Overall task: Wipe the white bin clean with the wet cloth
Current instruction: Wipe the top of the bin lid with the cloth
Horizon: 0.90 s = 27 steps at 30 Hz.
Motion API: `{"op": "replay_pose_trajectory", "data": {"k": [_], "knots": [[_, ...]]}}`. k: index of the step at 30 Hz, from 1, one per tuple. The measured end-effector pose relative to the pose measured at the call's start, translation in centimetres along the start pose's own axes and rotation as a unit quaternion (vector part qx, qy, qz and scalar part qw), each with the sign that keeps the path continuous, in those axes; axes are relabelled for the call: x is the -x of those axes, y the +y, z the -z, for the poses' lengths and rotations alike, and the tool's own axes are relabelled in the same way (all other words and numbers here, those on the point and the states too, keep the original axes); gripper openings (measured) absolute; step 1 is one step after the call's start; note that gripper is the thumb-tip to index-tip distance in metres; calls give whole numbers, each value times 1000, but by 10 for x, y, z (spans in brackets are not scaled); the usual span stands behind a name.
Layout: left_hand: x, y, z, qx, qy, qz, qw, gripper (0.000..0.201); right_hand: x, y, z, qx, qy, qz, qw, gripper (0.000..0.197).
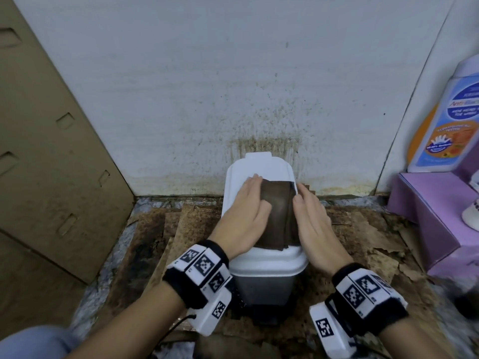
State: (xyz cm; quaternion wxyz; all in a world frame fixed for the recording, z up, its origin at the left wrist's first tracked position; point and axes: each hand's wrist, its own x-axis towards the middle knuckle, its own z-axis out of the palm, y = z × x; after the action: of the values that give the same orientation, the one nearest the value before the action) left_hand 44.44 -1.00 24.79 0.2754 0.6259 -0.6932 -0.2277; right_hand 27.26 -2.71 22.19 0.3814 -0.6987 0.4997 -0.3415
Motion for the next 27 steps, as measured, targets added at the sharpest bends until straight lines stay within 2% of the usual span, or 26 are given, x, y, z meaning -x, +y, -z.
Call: {"op": "replay_pose_trajectory", "data": {"k": [2, 4, 6, 9, 12, 15, 18, 20, 23, 25, 27], "knots": [[10, -17, 8, -16, 72, -3, 997, 52, -4, -4, -3, 75, 22, 30, 996, 53], [20, -31, 12, -47, 91, -12, 995, 46, -7, -8, -9, 138, 20, 58, 989, 48], [30, -41, 9, -71, 84, -22, 994, 43, -8, -12, -18, 196, 28, 86, 976, 44], [38, -49, 1, -97, 88, -33, 991, 49, -9, -18, -29, 305, 49, 154, 938, 46], [36, -51, -4, -112, 99, -31, 988, 45, -8, -17, -38, 347, -19, 142, 927, 59], [35, -50, -4, -113, 91, -30, 989, 44, -6, -12, -44, 395, -12, 144, 907, 66], [37, -50, -2, -164, 46, -37, 985, 60, -2, -8, -43, 415, -6, 146, 898, 66], [38, -48, -1, -204, 20, -38, 978, 67, 3, -7, -38, 422, -13, 142, 895, 67], [38, -42, 0, -205, 14, -26, 978, 59, 13, -5, -32, 429, -13, 134, 893, 66], [39, -41, 2, -189, 18, -21, 982, 56, 21, 0, -30, 387, -11, 126, 914, 64], [39, -43, 1, -181, 24, -17, 983, 55, 31, 6, -29, 288, 11, 98, 952, 61]]}}
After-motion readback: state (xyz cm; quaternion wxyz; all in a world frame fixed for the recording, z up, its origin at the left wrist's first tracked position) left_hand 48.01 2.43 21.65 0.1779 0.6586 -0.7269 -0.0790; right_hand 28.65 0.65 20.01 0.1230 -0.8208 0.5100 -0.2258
